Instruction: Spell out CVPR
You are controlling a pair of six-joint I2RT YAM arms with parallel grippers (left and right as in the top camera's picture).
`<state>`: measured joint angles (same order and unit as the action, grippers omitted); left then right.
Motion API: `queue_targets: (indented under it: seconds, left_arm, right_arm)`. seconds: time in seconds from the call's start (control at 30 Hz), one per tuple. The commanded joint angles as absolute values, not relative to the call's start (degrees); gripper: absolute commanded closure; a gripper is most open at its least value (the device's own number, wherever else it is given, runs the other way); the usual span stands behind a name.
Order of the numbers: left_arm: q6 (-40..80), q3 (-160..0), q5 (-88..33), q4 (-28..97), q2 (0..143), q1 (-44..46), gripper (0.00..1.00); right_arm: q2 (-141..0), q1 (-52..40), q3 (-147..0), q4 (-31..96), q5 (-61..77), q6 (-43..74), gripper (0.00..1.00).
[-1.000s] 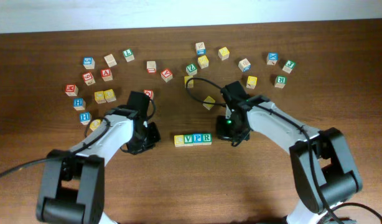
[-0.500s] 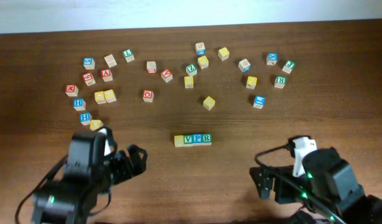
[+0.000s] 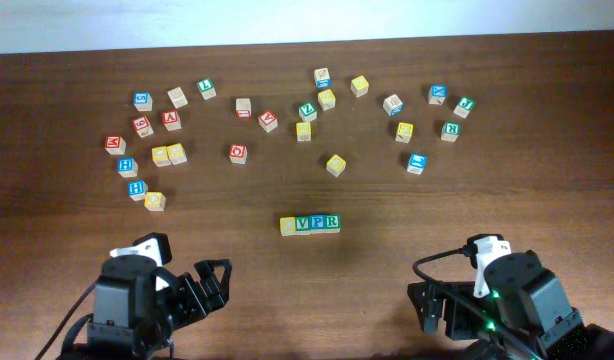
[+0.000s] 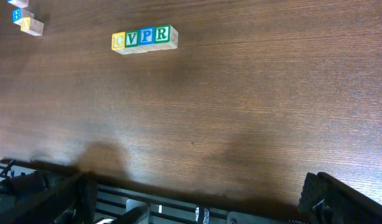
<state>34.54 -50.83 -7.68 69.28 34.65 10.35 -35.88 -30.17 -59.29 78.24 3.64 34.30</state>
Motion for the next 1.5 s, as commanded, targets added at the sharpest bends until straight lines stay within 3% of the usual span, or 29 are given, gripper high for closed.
queue_targets:
  seconds: [0.0, 0.1, 0.23, 0.33, 0.43, 0.6, 0.93, 1.47]
  left_arm:
    - [35.14, -50.28, -7.68, 69.17, 34.37, 10.07, 0.01]
    - [35.14, -50.28, -7.68, 69.17, 34.37, 10.07, 0.01]
    - [35.14, -50.28, -7.66, 69.17, 34.37, 10.07, 0.01]
    - [35.14, -50.28, -7.68, 69.17, 34.37, 10.07, 0.01]
    - [35.14, -50.28, -7.68, 69.17, 34.37, 10.07, 0.01]
    - [35.11, -50.28, -7.68, 69.17, 34.37, 10.07, 0.01]
    - [35.14, -50.28, -7.68, 69.17, 34.37, 10.07, 0.01]
    - [35.14, -50.28, -7.68, 69.17, 34.37, 10.07, 0.01]
  right_arm:
    - [-35.62, -30.52, -59.02, 78.28, 2.50, 34.59, 0.02]
    - [-34.98, -28.62, -59.02, 78.30, -1.08, 34.57, 0.02]
    - [-32.27, -16.29, -58.13, 78.56, -4.82, 33.61, 0.02]
    - [-26.46, -10.72, -51.24, 66.92, -0.21, 28.01, 0.01]
    - [-16.60, -2.50, -36.10, 48.18, 14.46, 17.69, 0.02]
    - [-1.23, -5.37, -15.75, 24.97, 14.35, 17.34, 0.02]
    - [-0.19, -5.41, -2.76, 2.09, 7.03, 13.74, 0.02]
    - [-0.19, -3.99, -0.32, 4.69, 1.80, 7.29, 0.02]
